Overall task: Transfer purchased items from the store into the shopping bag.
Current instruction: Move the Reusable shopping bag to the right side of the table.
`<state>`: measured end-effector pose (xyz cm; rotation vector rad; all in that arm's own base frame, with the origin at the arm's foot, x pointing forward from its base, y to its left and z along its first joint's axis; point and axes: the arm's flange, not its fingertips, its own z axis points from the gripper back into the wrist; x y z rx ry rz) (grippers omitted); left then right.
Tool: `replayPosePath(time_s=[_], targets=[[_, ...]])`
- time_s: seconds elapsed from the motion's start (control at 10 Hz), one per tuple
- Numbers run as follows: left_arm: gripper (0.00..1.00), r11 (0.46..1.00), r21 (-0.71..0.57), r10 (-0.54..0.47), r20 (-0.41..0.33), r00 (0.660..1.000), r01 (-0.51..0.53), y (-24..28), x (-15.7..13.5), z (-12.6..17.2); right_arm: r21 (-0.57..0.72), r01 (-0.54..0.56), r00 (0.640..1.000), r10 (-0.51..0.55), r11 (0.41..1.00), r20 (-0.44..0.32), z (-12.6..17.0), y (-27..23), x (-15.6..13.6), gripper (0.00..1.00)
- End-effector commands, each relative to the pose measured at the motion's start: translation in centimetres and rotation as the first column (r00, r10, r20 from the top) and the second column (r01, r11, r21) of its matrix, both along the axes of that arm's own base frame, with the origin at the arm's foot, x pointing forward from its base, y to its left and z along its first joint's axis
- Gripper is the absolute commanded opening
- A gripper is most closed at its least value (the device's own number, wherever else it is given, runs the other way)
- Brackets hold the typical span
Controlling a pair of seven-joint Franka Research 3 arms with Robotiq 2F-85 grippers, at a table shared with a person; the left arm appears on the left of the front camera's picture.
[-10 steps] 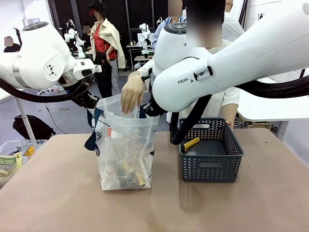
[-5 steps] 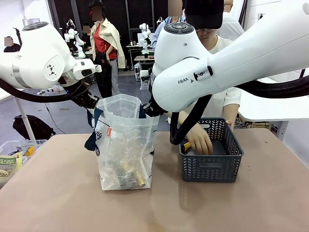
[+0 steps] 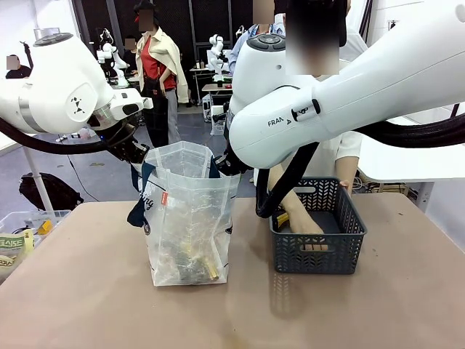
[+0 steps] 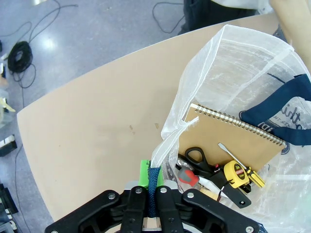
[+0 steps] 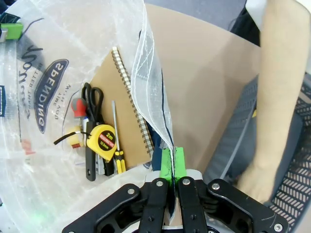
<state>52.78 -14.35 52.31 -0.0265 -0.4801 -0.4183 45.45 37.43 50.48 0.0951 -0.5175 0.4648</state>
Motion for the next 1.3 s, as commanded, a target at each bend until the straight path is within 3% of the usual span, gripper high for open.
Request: replayPosePath(time_s=[0.0, 1.2], targets=[[0.0, 1.0, 0.003, 0.005, 0.0, 1.0, -0.005, 0.23, -0.05, 0.18, 0.002, -0.001, 1.0, 0.001, 1.0, -0.003, -0.12, 0.09, -0.01, 0.0], [0.0, 1.0, 0.003, 0.005, 0.0, 1.0, -0.005, 0.23, -0.05, 0.18, 0.002, -0.001, 1.0, 0.001, 1.0, -0.003, -0.12, 0.09, -0.01, 0.0]])
